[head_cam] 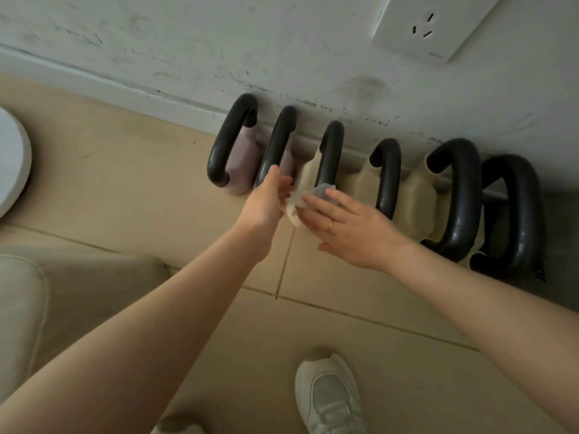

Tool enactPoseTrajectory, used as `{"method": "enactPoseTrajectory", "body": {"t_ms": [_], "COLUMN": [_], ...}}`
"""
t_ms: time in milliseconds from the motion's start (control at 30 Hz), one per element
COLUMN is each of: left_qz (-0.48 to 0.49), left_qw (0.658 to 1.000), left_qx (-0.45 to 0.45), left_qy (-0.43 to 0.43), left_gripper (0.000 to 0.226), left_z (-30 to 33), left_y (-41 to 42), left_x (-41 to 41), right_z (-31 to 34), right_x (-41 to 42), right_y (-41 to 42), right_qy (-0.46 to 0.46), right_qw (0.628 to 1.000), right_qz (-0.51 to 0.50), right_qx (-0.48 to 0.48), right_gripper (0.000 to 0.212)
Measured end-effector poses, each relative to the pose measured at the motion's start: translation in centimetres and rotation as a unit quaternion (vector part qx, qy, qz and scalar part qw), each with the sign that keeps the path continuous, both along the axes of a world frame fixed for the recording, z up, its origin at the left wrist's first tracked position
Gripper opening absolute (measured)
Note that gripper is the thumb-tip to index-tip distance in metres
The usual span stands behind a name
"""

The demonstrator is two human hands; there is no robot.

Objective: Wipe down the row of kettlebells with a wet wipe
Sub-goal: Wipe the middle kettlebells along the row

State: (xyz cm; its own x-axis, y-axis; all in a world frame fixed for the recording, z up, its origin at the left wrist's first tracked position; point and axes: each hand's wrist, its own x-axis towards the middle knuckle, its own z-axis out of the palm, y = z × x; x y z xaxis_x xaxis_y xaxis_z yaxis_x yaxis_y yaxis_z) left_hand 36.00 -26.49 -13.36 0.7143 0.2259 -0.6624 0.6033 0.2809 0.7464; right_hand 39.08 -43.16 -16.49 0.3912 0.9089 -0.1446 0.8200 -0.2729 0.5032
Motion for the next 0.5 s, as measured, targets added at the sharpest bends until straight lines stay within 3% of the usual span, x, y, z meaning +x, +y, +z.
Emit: {"method": "enactPoseTrajectory", "body": {"t_ms": [133,267,400,500], "left_qz": [0.003,-0.003,-0.022,-0.039], "left_qw": [1.000,0.999,0.997,0.998], "left_qx": [-0.014,0.036,0.063,0.050], "left_qy": [0.006,0.011,0.027,0.029], "left_gripper": [0.037,0.033,0.041,0.040], "left_z": [0.1,0.4,0.3,0.4], "left_y": [-0.6,-0.9,-1.2,-1.6], "left_x": [0.0,0.3,0.2,0.1], "right_z": [0.1,-0.2,2.0,2.7], "right_x": [-0.8,-1.1,1.3,2.6], "right_y": [0.3,0.3,1.4,2.5], "right_qy": [0.049,0.116,0.221,0.278], "right_qw": [0.994,0.983,0.923,0.890], "right_qz": [-0.060,-0.093,-0.214,-0.243], "right_qx": [0.076,0.103,0.230,0.268], "right_gripper": [0.056,0.063,0.060,0.051]}}
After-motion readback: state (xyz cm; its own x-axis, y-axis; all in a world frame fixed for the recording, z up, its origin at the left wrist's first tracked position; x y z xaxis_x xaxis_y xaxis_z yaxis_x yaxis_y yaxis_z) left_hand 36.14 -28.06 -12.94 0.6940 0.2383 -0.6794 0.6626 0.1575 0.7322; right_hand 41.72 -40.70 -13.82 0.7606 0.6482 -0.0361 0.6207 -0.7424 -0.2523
